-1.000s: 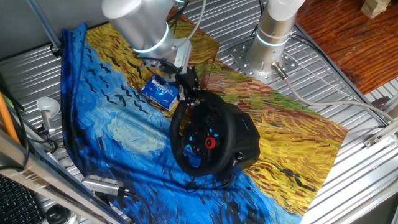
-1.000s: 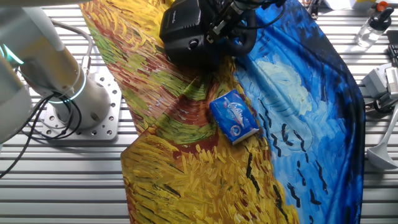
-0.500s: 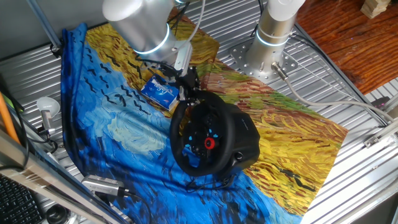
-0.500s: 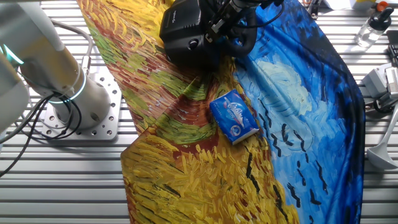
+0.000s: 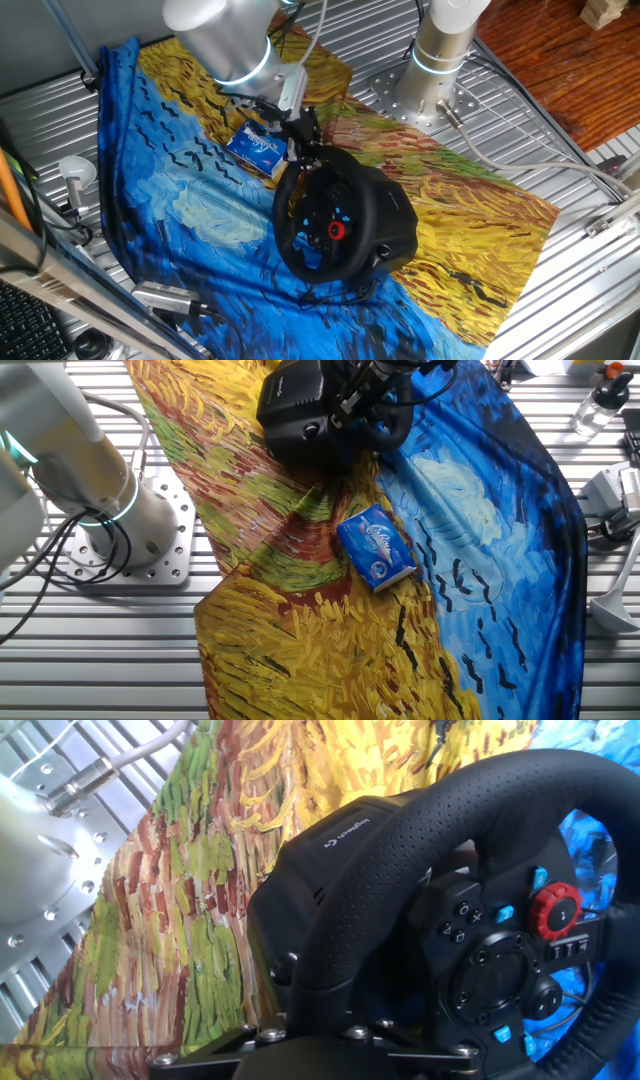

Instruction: Rotate the steering wheel 90 degrees counterclockwise

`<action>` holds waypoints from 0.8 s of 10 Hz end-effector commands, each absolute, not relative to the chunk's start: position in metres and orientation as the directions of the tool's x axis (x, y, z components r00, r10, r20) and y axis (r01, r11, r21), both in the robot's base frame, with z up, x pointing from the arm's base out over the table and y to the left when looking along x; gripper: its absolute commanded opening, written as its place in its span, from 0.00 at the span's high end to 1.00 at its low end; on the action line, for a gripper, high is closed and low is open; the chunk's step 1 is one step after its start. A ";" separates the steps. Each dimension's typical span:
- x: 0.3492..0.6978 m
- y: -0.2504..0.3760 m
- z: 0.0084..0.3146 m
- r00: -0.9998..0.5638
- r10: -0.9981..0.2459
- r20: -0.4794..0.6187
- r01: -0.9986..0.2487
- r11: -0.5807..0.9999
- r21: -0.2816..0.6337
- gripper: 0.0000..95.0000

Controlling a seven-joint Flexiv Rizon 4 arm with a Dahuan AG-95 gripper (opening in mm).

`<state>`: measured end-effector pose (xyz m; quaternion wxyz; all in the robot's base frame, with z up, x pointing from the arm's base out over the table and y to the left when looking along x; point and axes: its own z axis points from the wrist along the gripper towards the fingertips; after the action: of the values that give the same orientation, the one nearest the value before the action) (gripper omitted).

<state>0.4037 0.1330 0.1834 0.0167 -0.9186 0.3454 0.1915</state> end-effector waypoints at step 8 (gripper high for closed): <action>0.405 0.134 0.182 0.695 -0.616 -0.370 -0.632 -0.769 0.094 0.40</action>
<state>0.4058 0.1358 0.1809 0.0230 -0.9196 0.3407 0.1940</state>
